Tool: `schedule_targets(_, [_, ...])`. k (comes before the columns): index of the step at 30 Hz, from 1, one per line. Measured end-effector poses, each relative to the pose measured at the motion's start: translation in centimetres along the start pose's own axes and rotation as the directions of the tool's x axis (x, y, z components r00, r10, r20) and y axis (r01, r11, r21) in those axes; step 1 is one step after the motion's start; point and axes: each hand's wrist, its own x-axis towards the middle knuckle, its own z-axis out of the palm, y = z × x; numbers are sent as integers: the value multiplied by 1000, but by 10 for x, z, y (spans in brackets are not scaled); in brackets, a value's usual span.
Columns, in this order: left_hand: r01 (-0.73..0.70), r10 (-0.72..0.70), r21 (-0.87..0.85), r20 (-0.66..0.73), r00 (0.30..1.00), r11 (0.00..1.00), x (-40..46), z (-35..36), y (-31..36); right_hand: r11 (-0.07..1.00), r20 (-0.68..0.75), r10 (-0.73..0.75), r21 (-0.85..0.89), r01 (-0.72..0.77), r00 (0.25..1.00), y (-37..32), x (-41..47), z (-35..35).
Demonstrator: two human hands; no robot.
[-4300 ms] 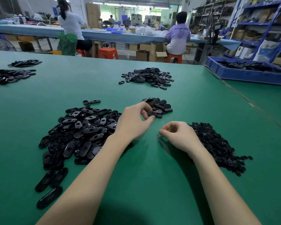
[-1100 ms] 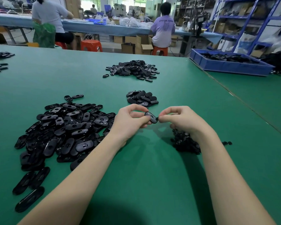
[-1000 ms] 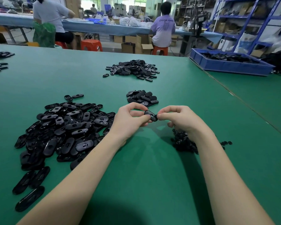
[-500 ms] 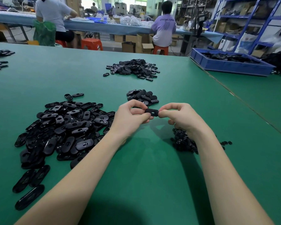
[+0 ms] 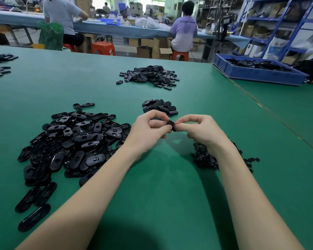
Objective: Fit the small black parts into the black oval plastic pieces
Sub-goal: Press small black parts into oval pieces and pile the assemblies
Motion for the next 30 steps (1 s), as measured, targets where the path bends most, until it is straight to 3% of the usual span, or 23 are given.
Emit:
schedule_targets(6, [-2,2,20,-8,1000,1000,0,0,0,998,-16,47,37,-46,999,0,1,1])
schedule_targets(13, [93,-87,-110,57,995,990,3,-6,1,997,38,62,47,-63,997,3,-1,-1])
schedule_targets(21, [103,-100,-102,39,994,989,2,-4,1,997,74,-69,49,66,995,0,0,3])
schedule_targets(30, [102,-103,58,11,995,993,4,-4,-4,992,25,-120,-46,121,992,9,4,14])
